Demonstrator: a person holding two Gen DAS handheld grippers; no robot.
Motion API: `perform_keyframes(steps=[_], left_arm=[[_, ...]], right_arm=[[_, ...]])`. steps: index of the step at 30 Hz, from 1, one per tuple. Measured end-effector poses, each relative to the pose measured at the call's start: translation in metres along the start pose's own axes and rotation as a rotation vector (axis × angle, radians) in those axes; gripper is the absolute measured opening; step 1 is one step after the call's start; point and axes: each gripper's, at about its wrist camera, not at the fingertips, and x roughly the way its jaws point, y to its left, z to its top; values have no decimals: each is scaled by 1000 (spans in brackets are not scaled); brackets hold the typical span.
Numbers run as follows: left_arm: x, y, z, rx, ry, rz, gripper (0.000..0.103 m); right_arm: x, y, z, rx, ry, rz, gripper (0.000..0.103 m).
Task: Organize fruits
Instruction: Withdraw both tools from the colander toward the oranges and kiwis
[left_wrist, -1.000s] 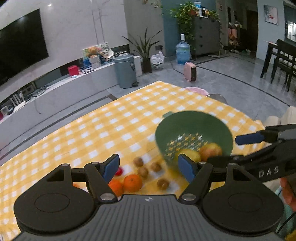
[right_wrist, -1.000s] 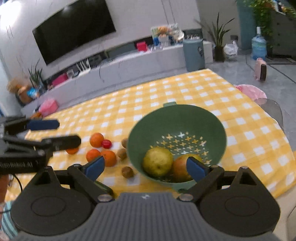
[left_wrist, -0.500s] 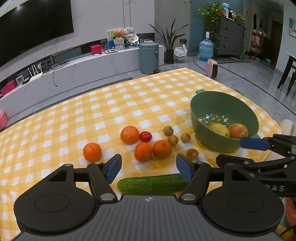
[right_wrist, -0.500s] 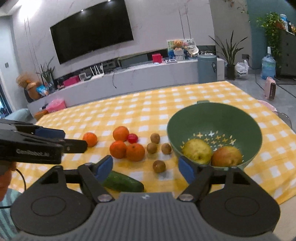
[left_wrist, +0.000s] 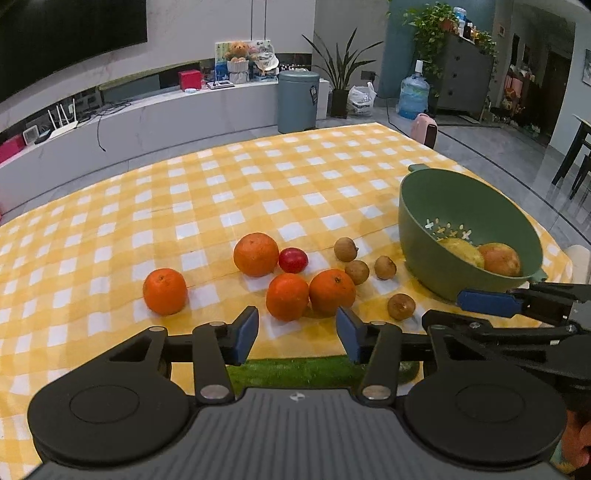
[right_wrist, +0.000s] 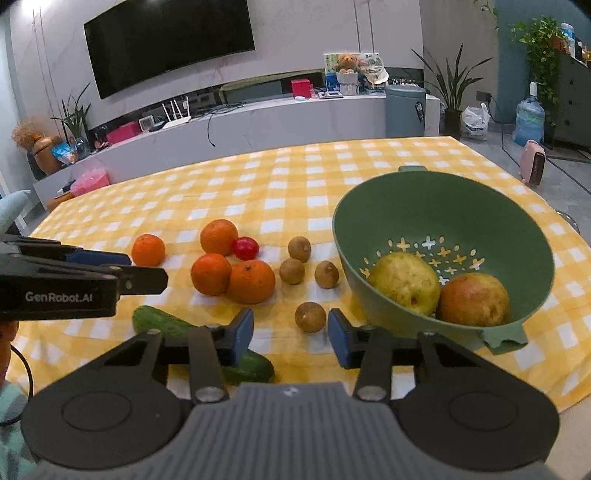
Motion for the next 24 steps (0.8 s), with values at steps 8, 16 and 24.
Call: perform_keyframes(steps=[8,16,24], left_arm=[[28,4,3,25,35,3,57],[52,9,8,22,79,8,57],[67,10,10,44,97,-2,57]], right_arm=[[30,2,3,34,28,-44,41],[52,3,2,37,54,-73,38],[60,0,2,43,63,-73,31]])
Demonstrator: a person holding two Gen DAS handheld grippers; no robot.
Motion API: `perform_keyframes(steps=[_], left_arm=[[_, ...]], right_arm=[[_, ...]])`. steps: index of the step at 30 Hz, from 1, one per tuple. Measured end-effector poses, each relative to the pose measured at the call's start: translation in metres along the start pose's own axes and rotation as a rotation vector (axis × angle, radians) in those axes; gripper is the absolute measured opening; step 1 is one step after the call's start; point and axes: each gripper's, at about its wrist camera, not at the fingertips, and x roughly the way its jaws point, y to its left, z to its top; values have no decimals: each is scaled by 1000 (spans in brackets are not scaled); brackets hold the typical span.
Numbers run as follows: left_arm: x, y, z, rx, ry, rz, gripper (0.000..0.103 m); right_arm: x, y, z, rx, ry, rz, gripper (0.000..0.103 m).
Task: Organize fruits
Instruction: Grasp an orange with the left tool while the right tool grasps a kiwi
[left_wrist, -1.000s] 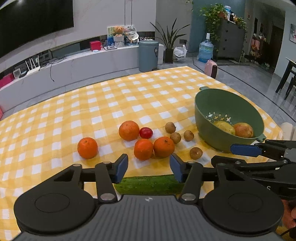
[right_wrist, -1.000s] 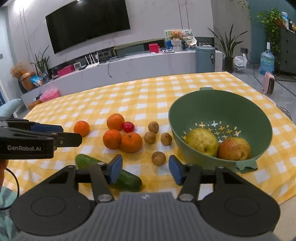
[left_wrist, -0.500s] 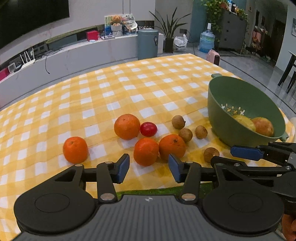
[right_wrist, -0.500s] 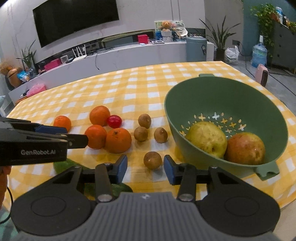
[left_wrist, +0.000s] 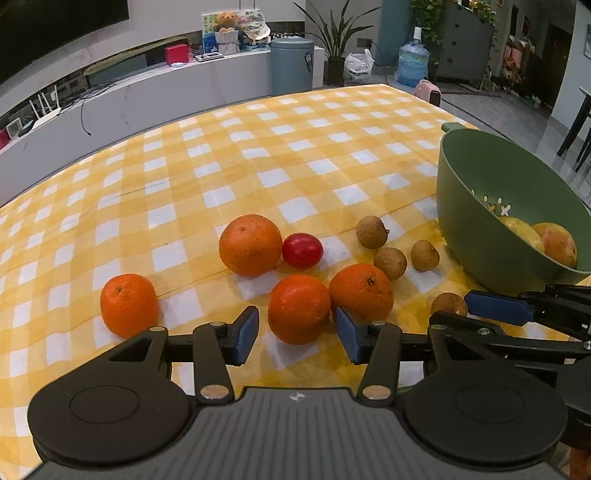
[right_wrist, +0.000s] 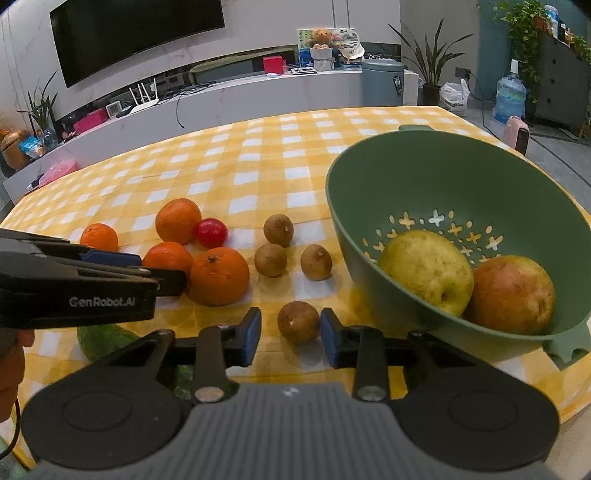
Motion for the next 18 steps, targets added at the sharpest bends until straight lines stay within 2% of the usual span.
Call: perform_keyframes(steps=[6,9,14,18], left_arm=[[3,2,0,-5,-2,-23,42],[2,0,-1,8,-6,-20,41],[1,3,-2,-26,-8,-25,41],[-3,8,-1,-62,-2,15,40]], right_arm=[[4,-4,-1,3,17,0,26],[6,-5,-2,8,30,4,20],[4,-3,-1,-7,19,7,20],[5,-3,0,-8,23,9,21]])
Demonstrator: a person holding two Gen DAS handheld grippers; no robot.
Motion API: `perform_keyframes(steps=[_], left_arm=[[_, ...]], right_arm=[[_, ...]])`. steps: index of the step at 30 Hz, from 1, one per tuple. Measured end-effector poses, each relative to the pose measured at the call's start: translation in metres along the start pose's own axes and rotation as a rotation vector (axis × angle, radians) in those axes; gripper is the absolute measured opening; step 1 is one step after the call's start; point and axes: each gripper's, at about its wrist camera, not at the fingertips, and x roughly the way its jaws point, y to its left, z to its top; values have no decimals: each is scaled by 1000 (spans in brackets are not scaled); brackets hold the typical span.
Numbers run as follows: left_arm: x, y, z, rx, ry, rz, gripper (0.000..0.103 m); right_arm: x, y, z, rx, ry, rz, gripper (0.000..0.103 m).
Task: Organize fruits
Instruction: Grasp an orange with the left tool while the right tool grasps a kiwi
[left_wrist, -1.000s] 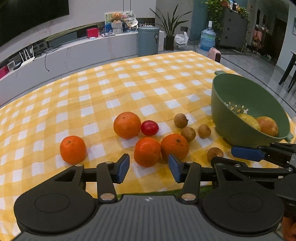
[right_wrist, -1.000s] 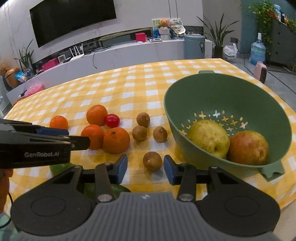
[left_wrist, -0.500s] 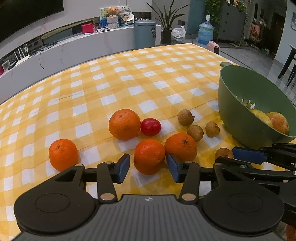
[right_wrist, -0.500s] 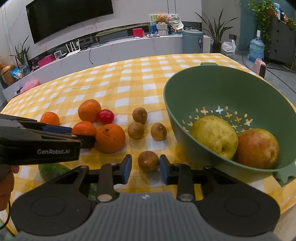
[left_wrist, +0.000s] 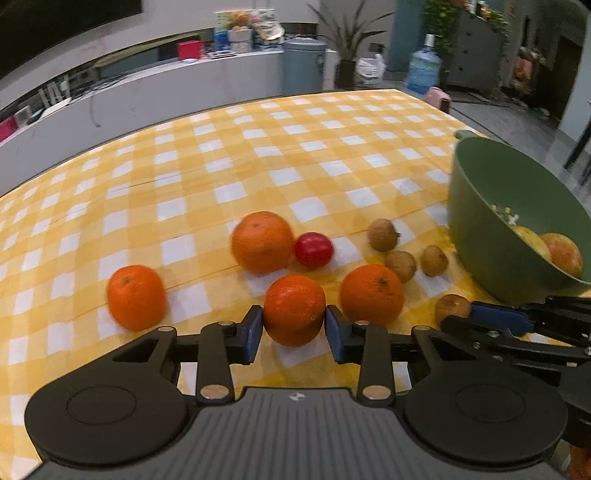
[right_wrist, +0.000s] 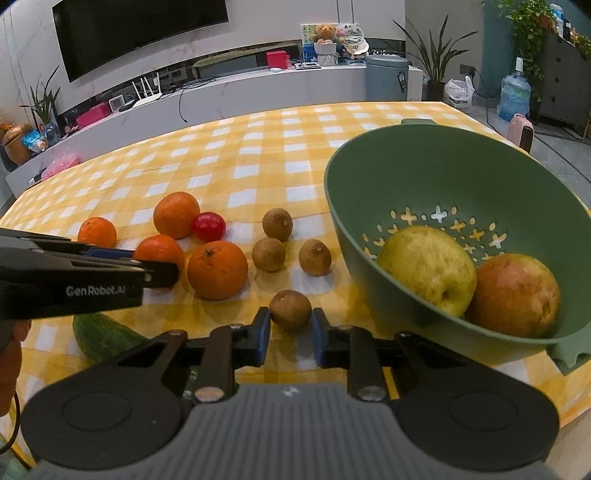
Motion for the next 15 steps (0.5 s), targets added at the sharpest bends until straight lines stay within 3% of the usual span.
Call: perform_keyframes(steps=[4,9,15], left_arm=[[-9,8,1,-53,-13,-27,40],[-19,6,3,-43,-15,-19,40],[-29,1,4,-33,-23,-15,40]], right_arm=[[1,0,-1,6,-9,1,26],[3,6,-2,-10,-22,-5,30],[-1,7,-1,-25,-34,-3,23]])
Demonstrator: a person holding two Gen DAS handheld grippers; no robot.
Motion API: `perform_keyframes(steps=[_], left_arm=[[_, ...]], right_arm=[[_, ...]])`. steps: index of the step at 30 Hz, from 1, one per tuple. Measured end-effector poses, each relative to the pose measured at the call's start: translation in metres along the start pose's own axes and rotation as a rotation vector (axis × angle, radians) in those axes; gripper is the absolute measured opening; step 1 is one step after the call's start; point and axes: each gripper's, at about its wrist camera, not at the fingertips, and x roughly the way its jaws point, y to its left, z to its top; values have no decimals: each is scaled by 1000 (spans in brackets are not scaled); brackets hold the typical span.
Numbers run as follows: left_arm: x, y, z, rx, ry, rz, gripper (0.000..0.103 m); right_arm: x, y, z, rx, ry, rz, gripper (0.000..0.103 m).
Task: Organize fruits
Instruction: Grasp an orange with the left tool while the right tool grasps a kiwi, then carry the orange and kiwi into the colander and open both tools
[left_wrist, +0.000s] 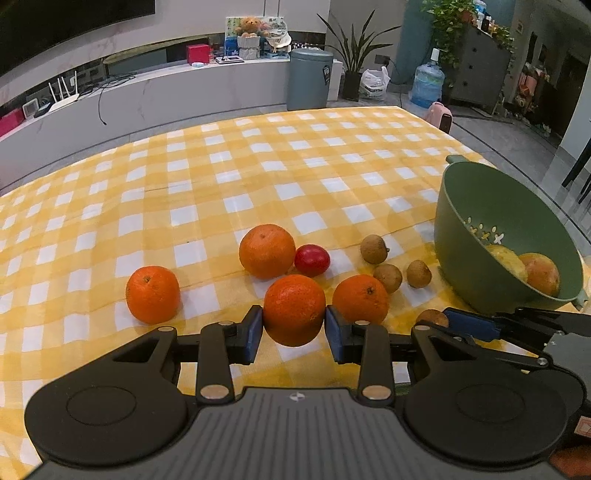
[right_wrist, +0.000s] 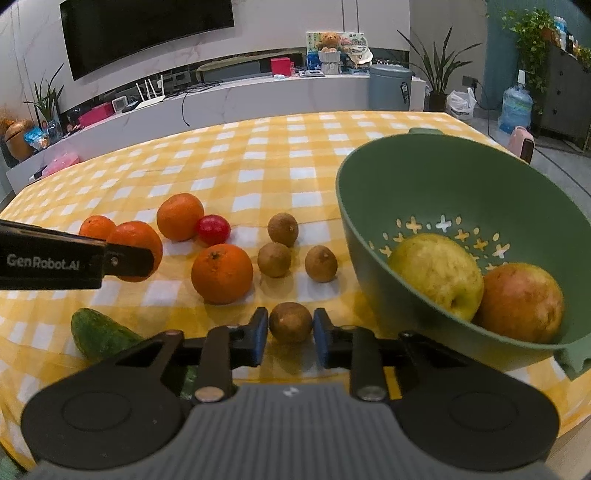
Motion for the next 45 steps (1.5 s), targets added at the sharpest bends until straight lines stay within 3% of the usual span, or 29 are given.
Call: perform_keyframes(steps=[14,26,35,41,45], left_arm=[[-36,-32,13,9,-39,-54,40],[-57,-96,38,83,-87,-125,40],[-32,-148,55,196,-64,-195,40],[3,-157,65,181,-1,-248,40],[22,-159,71,196,44,-235,40]], right_arm=[[-69,-5,10,-78,-138,122,22],[-117,-58,20,-109,-219,144,22],[-123,-104,33,-194,-197,69,22],[-109,-122,48,-251,-147,43,22],[-91,-129,56,-293,-102,19,22]])
